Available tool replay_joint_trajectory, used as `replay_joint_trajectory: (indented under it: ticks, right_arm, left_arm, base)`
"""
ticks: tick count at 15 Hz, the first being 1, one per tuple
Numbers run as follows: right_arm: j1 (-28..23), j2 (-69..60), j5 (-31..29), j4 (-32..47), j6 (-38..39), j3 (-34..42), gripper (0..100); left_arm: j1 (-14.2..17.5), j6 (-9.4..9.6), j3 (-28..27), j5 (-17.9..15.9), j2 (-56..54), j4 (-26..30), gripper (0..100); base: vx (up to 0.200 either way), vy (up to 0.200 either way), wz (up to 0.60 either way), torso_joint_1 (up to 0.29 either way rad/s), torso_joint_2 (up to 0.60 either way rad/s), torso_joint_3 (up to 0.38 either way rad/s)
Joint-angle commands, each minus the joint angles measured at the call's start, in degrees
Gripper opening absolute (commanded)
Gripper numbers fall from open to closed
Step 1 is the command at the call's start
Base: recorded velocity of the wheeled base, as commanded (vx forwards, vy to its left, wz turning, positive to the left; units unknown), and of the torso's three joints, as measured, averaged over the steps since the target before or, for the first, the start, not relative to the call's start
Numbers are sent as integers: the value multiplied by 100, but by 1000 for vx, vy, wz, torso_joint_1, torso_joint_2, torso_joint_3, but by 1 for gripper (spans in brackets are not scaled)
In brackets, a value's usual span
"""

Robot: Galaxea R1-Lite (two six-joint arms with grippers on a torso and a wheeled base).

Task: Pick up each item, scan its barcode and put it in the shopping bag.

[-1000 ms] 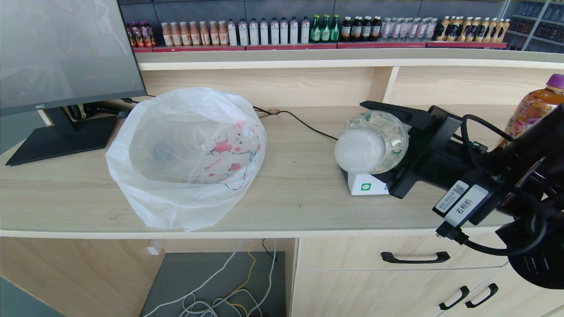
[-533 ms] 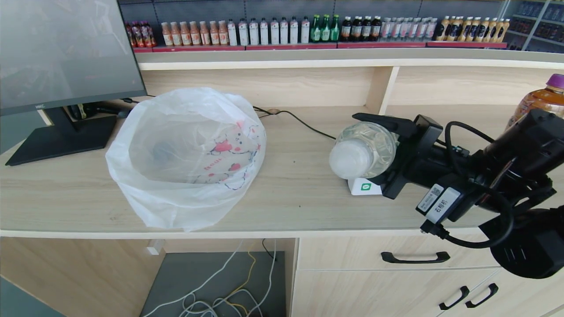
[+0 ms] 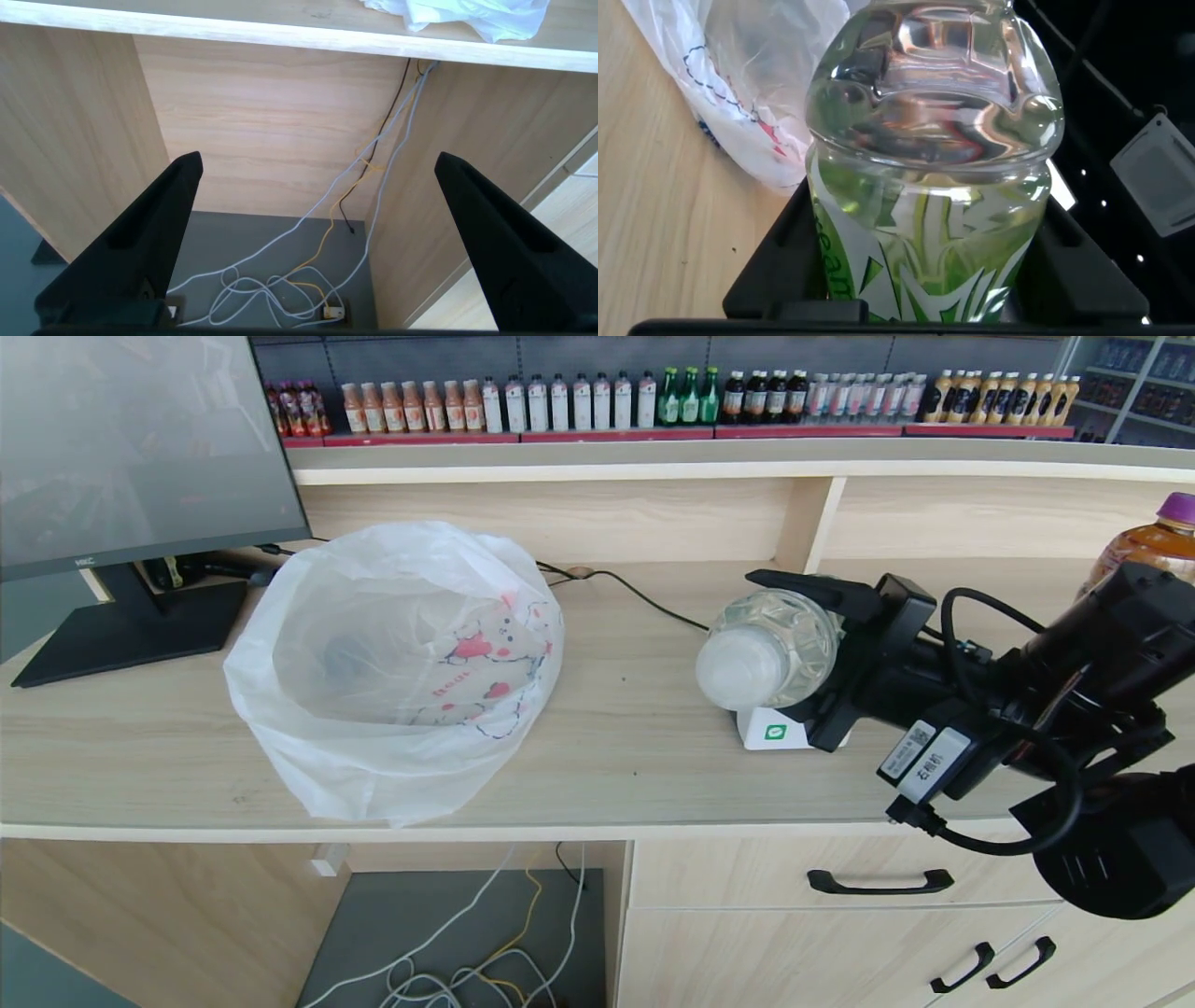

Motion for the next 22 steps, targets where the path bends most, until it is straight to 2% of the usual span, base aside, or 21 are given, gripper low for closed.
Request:
replay_joint_trajectory:
  ticks: [1, 16, 22]
  right_arm:
    - [3, -33, 5, -1, 0, -16, 0]
    - [-59, -120, 40, -1, 18, -43, 0]
    - [-32, -947, -48, 34, 747, 10, 0]
  left_arm:
    - [-2, -4, 0, 0, 1, 1, 100]
    - [6, -4, 0, 0, 1, 1, 100]
    - [6, -4, 0, 0, 1, -7, 100]
  base:
    - [0, 0, 0, 0, 0, 0]
    - [0, 0, 0, 0, 0, 0]
    - [0, 0, 0, 0, 0, 0]
